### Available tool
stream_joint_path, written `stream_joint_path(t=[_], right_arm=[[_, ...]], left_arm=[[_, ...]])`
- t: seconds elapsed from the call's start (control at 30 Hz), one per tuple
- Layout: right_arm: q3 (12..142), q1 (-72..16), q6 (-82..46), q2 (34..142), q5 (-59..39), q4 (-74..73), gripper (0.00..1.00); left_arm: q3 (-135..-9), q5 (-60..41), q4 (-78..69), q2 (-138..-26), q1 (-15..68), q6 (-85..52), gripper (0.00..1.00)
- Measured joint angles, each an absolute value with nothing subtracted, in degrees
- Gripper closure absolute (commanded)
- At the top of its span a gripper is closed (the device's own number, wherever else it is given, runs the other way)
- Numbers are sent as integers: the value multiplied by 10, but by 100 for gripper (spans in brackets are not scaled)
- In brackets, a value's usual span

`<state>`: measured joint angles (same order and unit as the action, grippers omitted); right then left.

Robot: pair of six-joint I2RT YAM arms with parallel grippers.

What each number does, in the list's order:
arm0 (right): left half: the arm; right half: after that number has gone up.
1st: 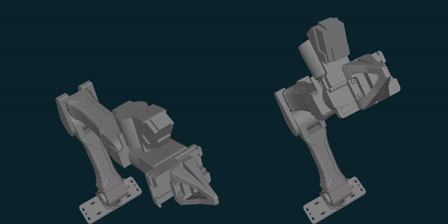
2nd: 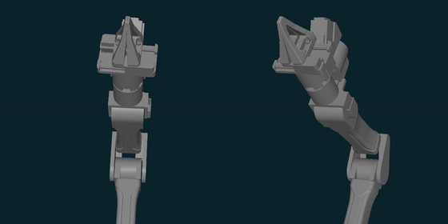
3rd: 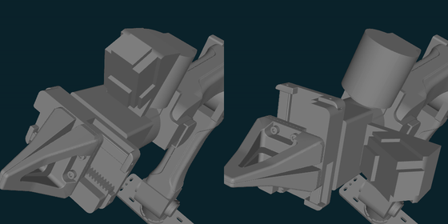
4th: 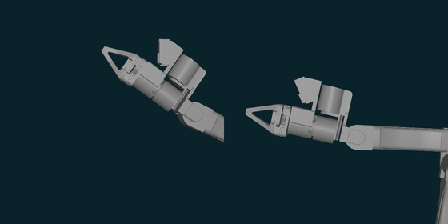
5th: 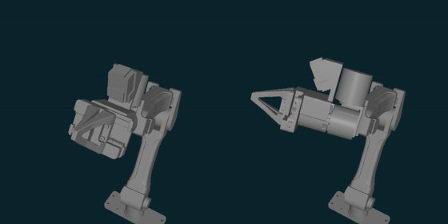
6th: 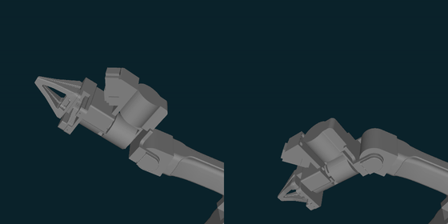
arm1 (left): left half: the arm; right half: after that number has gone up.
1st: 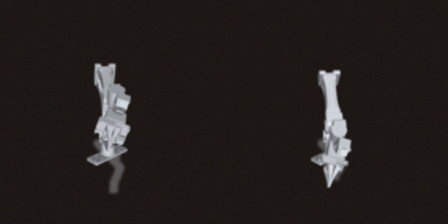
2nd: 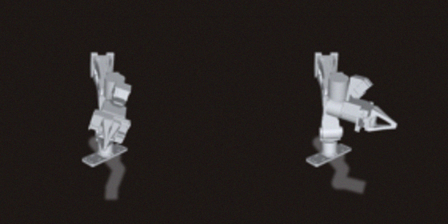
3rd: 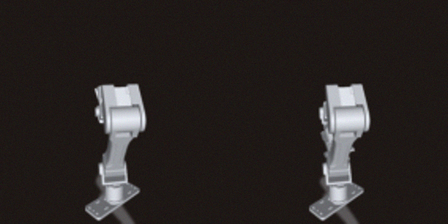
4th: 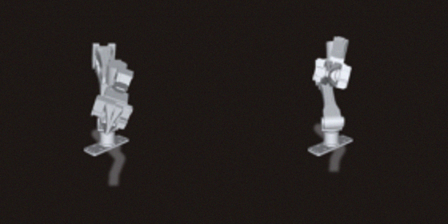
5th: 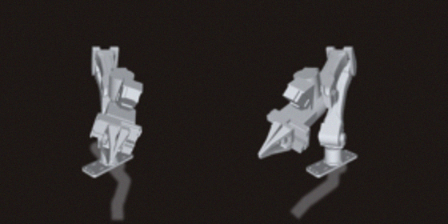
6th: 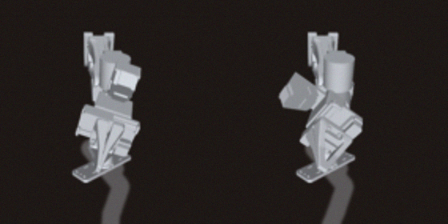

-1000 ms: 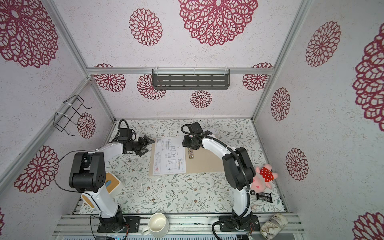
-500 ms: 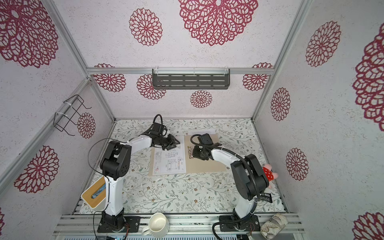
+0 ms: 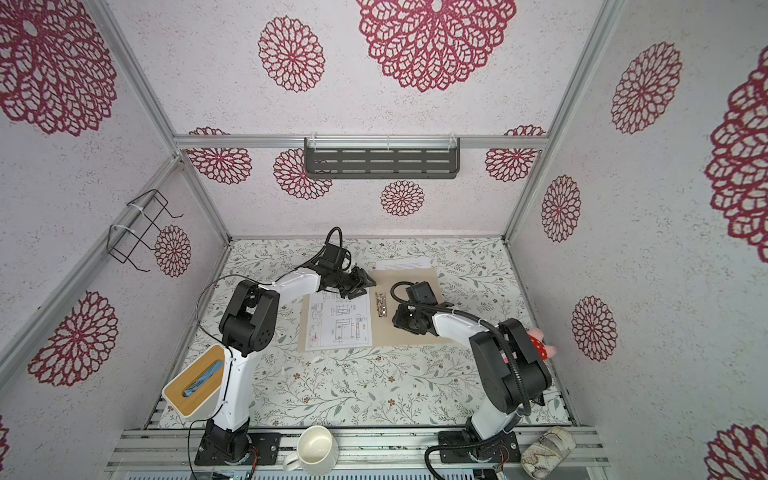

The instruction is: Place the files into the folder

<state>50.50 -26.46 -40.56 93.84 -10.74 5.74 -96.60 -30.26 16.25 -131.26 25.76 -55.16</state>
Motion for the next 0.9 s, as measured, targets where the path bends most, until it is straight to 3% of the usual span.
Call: stream_joint_path(t=[0.13, 0.33, 0.9], right_arm=[[499, -261, -406, 938, -109, 45, 68], [467, -259, -423, 929, -118, 6, 68], [448, -258, -463, 929, -129, -43, 68]], left_arm=[[-972, -298, 172, -1317, 262, -556, 47], [-987, -291, 181, -1323, 274, -560, 52], [-996, -278, 195, -1349, 279, -571, 77]])
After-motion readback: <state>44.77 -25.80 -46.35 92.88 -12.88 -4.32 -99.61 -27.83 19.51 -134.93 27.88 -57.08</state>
